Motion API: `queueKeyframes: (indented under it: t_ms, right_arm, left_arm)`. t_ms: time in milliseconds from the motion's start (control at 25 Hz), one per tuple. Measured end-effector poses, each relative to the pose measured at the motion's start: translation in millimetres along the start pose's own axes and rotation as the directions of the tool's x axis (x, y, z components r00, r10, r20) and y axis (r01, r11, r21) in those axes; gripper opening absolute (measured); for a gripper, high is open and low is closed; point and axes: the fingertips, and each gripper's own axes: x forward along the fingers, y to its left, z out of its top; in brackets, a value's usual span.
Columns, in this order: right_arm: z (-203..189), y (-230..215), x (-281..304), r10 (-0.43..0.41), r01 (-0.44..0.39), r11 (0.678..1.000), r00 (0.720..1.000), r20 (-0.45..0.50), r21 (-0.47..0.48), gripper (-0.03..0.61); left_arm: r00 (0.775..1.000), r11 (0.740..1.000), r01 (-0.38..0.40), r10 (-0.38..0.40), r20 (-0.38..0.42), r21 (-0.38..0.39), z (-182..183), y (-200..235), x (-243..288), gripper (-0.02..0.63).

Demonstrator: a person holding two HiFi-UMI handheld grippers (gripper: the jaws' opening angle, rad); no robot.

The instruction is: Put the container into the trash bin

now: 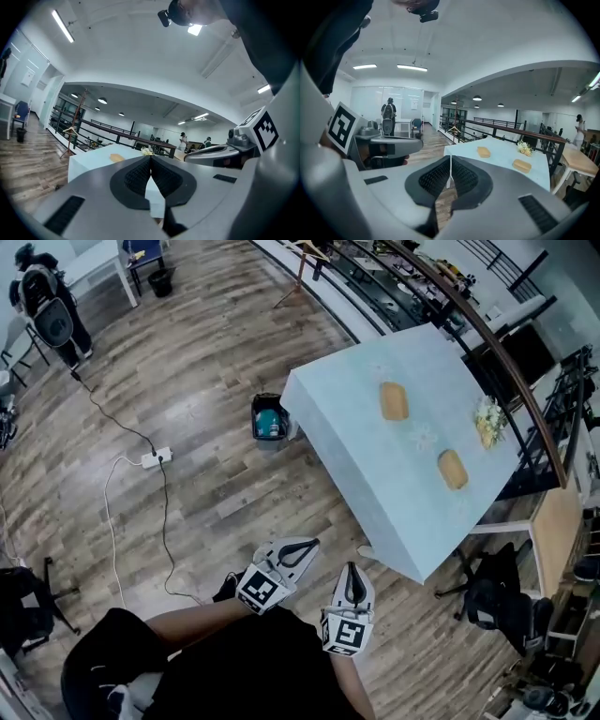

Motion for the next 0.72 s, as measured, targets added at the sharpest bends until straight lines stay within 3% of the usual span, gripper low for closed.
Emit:
queueKeyframes:
  t_ms: [240,400,600,720]
  right_arm:
    - [6,-13,49,-0.011,0.014,0.996,1.0,-0.023,0.092,0.035]
    - [15,-22,65,-0.026,0.028,0.993,1.0,-0.016,0.113,0.035]
    - [16,-39,74,-0.063,0.065,0.988,0.998,-0.015,0.14,0.035]
    - [11,-62,81,-0.099,0.101,0.977,0.995,-0.015,0.186,0.035]
  left_arm:
    - [0.998,0.996,0.064,-0.065,-0.023,-0.059,2,34,27,0.014]
    - [0.994,0.993,0.103,-0.104,-0.019,-0.048,13,51,43,0.014]
    - [0.995,0.994,0.103,-0.102,0.008,-0.025,28,60,57,0.015]
    - [0.998,0.996,0.06,-0.061,-0.012,-0.067,19,71,56,0.014]
